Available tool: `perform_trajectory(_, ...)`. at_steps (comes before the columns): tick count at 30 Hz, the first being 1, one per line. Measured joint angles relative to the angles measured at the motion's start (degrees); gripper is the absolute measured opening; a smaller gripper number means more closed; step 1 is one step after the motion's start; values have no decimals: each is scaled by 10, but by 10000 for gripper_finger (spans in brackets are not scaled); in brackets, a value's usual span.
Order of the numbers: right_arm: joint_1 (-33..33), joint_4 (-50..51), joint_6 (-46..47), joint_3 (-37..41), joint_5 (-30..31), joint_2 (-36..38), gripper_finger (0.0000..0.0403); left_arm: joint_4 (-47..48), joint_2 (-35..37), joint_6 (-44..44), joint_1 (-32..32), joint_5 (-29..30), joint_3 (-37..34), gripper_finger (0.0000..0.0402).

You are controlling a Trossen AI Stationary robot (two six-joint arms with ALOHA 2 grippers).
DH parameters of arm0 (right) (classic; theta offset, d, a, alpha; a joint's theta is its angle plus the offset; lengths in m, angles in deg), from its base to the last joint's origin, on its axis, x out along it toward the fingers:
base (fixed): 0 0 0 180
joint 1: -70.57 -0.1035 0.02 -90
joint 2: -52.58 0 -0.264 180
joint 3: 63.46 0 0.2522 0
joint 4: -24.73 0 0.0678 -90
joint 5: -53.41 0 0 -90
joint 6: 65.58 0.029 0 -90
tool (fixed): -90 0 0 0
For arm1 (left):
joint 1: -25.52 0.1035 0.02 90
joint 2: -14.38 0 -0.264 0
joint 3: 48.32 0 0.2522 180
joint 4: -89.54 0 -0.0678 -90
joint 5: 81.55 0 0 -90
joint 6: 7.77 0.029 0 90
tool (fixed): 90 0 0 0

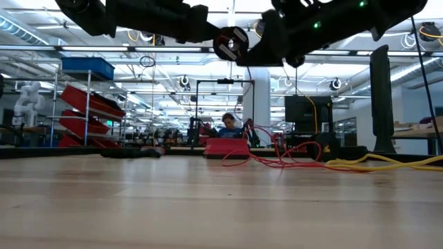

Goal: Coil cords
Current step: Uncoil the red wire from the spool

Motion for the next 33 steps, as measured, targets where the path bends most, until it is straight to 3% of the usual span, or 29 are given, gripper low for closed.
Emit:
perform_trajectory(9,39,128,91,0,15,0,0,-14,0,-17,5,-28,0,0)
perform_trajectory(16,37,247,180,0,196,0,0,31,0,4,5,-33,0,0)
perform_trajectory(25,-25,221,161,0,360,0,0,132,0,91,5,22,0,0)
perform_trajectory(33,-76,152,87,0,386,0,0,166,0,137,5,77,0,0)
